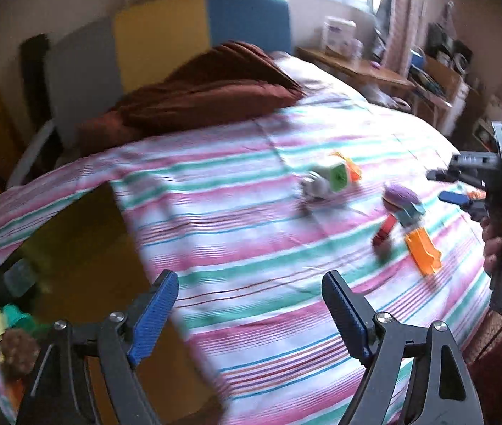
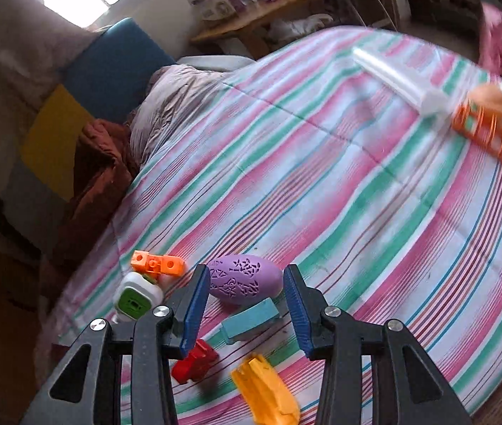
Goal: Organize rigid objects
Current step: 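Move both tools back over the toys on the bedspread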
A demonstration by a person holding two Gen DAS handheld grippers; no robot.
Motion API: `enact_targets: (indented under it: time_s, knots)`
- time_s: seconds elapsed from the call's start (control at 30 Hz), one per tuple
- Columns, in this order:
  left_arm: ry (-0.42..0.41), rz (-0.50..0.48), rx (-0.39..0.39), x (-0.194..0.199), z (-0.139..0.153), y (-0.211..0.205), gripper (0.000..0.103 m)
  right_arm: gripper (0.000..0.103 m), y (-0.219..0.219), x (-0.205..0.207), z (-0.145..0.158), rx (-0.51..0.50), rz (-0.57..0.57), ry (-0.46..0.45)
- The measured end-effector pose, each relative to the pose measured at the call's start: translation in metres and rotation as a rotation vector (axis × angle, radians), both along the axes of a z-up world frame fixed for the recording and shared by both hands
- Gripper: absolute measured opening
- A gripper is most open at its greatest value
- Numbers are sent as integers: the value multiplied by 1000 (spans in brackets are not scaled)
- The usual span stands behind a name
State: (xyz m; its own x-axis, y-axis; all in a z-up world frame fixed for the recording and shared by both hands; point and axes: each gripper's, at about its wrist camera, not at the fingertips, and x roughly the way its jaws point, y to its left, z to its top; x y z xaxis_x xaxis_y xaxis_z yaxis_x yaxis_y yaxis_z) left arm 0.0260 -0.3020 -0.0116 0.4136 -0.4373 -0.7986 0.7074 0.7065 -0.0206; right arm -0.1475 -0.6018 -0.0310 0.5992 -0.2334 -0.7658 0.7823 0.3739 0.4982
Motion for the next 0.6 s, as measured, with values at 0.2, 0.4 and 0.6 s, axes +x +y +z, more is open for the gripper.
enact_targets:
  time_s: [0.2, 0.4, 0.6]
  knots:
    - [30, -47, 29, -4, -18, -30, 92, 44, -7, -13, -2, 73, -48, -78]
    - [51, -80, 49, 8, -23, -53, 93, 45, -6, -13, -3, 105, -42, -100]
    - [45, -133, 54, 20, -20, -85, 93, 45, -3, -5, -3, 115, -7, -112]
